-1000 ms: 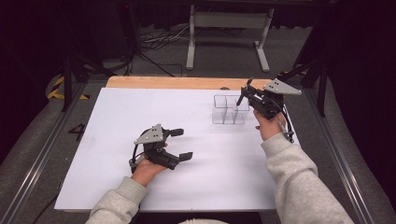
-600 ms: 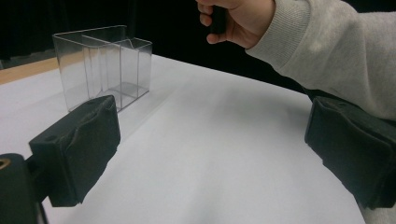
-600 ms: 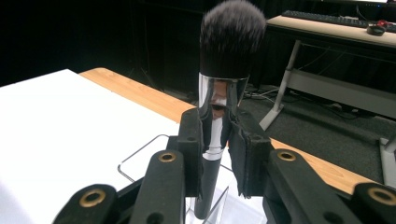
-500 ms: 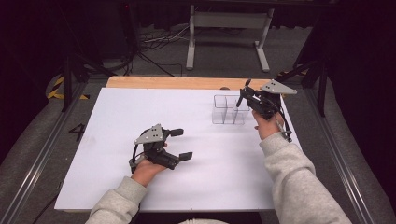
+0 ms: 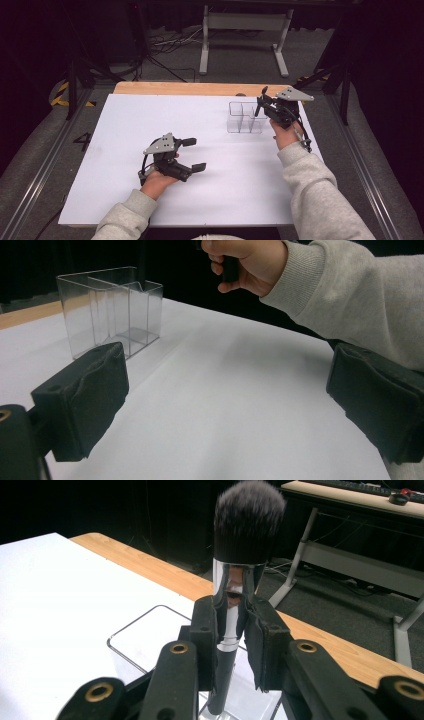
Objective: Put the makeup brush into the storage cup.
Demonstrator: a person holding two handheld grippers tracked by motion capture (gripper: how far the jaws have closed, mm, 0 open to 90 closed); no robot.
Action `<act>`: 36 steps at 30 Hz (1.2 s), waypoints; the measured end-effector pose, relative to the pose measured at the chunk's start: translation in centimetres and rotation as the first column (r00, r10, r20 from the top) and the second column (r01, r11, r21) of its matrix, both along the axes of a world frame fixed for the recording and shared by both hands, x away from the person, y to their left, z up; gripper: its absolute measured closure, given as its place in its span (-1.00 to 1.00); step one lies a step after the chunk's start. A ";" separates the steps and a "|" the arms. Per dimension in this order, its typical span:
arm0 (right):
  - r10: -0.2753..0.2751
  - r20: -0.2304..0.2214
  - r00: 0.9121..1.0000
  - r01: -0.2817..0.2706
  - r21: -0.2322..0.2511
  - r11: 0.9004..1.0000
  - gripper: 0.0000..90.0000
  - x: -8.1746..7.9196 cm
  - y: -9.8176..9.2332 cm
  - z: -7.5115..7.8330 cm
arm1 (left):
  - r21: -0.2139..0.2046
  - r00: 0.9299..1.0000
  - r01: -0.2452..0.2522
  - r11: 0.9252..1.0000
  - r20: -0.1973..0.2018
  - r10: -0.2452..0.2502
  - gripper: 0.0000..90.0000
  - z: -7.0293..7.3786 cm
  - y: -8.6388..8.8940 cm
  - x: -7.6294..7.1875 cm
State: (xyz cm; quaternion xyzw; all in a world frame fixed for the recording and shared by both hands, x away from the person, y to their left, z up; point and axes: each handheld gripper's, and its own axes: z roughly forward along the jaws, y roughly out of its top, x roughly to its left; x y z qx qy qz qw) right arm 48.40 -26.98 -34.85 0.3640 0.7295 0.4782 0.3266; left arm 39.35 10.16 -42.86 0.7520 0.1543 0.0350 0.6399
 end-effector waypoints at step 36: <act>0.051 -0.071 0.996 -0.051 0.004 0.999 -0.58 -1.0 -0.5 0.0 | -0.001 1.000 -0.008 1.000 -0.005 0.008 -0.91 0.1 0.5 0.0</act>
